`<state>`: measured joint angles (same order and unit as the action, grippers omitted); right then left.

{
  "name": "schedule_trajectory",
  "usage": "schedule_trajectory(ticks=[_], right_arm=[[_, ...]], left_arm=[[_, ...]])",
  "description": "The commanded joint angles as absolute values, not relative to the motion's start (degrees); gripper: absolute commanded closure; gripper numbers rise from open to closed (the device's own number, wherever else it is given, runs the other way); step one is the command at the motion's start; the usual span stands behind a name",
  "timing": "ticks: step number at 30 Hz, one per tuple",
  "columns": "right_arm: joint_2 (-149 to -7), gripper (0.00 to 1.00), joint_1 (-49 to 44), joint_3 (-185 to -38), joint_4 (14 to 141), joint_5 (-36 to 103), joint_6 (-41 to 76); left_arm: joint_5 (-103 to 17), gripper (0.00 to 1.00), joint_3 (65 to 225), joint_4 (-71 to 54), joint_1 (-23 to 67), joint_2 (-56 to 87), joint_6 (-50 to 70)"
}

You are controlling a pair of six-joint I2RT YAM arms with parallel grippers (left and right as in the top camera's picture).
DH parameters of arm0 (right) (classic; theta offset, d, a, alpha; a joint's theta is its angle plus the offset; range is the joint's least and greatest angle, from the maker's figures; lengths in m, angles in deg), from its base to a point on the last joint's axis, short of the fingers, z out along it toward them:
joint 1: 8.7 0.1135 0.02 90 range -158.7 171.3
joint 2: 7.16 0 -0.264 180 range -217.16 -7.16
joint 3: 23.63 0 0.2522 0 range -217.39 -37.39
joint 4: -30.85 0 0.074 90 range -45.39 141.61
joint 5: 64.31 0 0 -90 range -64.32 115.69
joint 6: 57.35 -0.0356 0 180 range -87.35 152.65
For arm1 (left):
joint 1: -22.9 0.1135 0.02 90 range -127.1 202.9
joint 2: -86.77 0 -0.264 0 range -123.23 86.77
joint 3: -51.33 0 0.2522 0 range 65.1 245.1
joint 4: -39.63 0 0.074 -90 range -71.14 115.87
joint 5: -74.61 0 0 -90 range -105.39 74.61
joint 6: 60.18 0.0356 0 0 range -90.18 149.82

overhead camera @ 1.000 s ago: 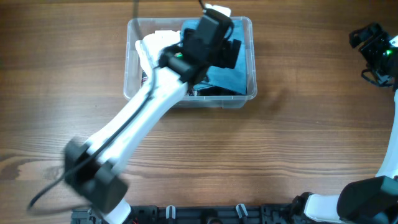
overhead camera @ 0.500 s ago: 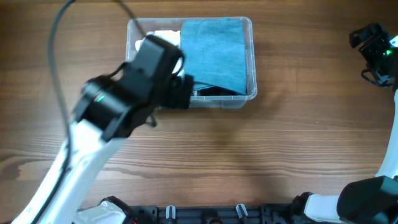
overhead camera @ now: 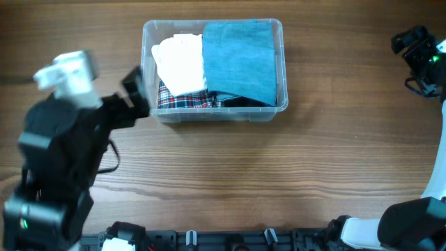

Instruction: Pack container

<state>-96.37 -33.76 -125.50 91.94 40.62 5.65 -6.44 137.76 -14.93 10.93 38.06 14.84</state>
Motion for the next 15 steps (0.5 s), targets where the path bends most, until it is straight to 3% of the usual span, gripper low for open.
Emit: schedule_trajectory(ticks=[1, 8, 15], right_arm=[[-97.1, 0.00, -33.5, -125.4, 91.8, 40.3, 5.3], [-97.1, 0.00, -33.5, -125.4, 91.8, 40.3, 5.3], [-97.1, 0.00, -33.5, -125.4, 91.8, 40.3, 5.3]], left_arm=[[-17.0, 0.00, 118.8, -0.2, 18.8, 50.2, 14.6], [-22.7, 0.00, 84.8, 29.4, 23.5, 68.6, 14.6], [-22.6, 0.00, 77.8, 34.1, 23.5, 71.8, 14.6]])
